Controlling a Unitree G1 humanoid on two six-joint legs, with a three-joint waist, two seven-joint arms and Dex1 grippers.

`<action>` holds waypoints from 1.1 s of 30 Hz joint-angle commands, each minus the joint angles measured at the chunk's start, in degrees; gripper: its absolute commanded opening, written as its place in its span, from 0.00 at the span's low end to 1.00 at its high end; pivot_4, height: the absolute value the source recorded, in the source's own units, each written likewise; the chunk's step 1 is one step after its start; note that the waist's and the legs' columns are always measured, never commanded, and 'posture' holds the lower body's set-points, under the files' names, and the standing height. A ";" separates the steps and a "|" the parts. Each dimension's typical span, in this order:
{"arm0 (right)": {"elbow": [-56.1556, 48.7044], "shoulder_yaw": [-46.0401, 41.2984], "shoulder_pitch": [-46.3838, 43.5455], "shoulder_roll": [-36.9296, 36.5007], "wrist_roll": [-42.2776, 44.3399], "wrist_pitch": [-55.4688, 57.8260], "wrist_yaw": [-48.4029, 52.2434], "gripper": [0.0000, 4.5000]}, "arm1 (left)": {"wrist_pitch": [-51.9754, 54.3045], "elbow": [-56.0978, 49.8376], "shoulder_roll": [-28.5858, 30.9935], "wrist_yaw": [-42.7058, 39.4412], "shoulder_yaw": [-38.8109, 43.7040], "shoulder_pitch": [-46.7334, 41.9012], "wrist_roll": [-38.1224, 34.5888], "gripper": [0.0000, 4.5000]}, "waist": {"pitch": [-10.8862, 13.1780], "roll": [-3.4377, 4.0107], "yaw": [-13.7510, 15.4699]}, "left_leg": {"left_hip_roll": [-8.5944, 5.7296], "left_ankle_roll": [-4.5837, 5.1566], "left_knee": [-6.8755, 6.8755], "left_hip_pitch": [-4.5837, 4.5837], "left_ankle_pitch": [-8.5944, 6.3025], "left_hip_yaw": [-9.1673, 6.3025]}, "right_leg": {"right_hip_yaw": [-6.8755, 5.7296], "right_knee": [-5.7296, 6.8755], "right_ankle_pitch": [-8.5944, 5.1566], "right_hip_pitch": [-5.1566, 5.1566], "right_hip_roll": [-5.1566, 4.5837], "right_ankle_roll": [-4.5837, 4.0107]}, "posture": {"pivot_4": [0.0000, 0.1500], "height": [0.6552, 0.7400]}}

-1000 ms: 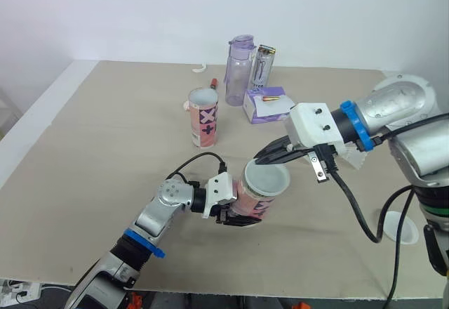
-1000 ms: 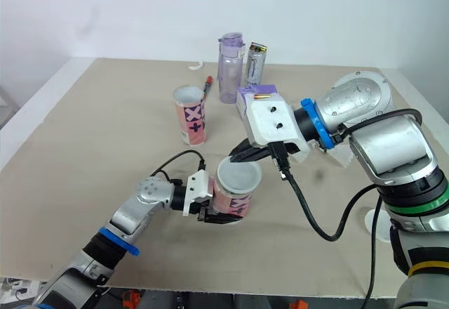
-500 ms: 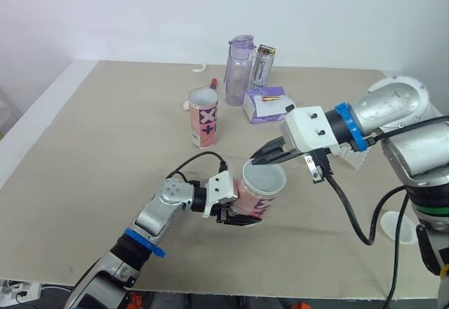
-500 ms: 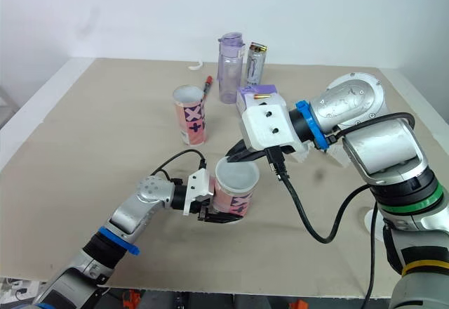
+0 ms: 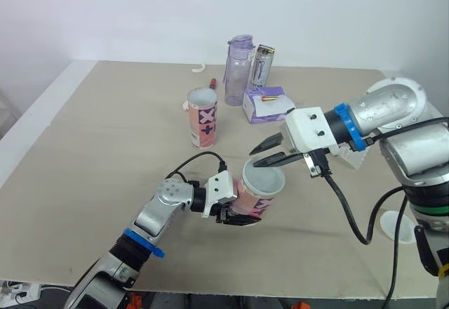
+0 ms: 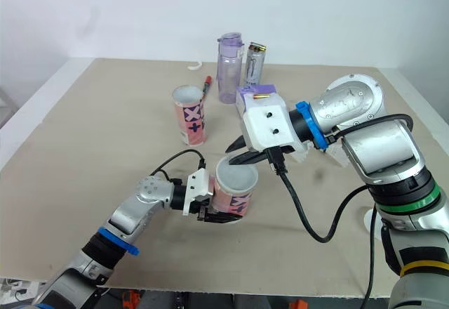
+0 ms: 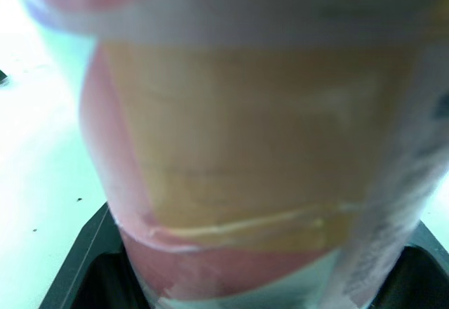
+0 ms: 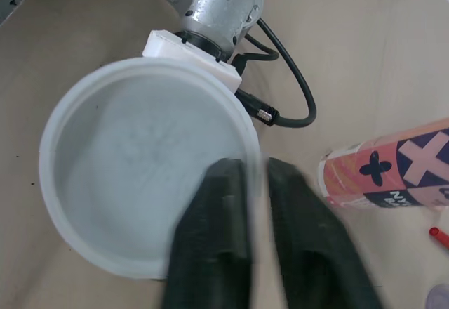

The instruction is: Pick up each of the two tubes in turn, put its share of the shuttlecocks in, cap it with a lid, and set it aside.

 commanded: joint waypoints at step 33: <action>-5.63 6.50 3.66 -1.27 5.78 26.37 -8.58 0.02 | 2.69 3.06 1.81 1.81 0.26 1.05 2.50 0.67 | -0.26 -0.43 -0.44 | 0.22 -0.06 -0.15 0.27 -0.04 0.06 | -0.78 -0.23 0.07 -0.12 -0.70 -0.15 | 1.00 1.00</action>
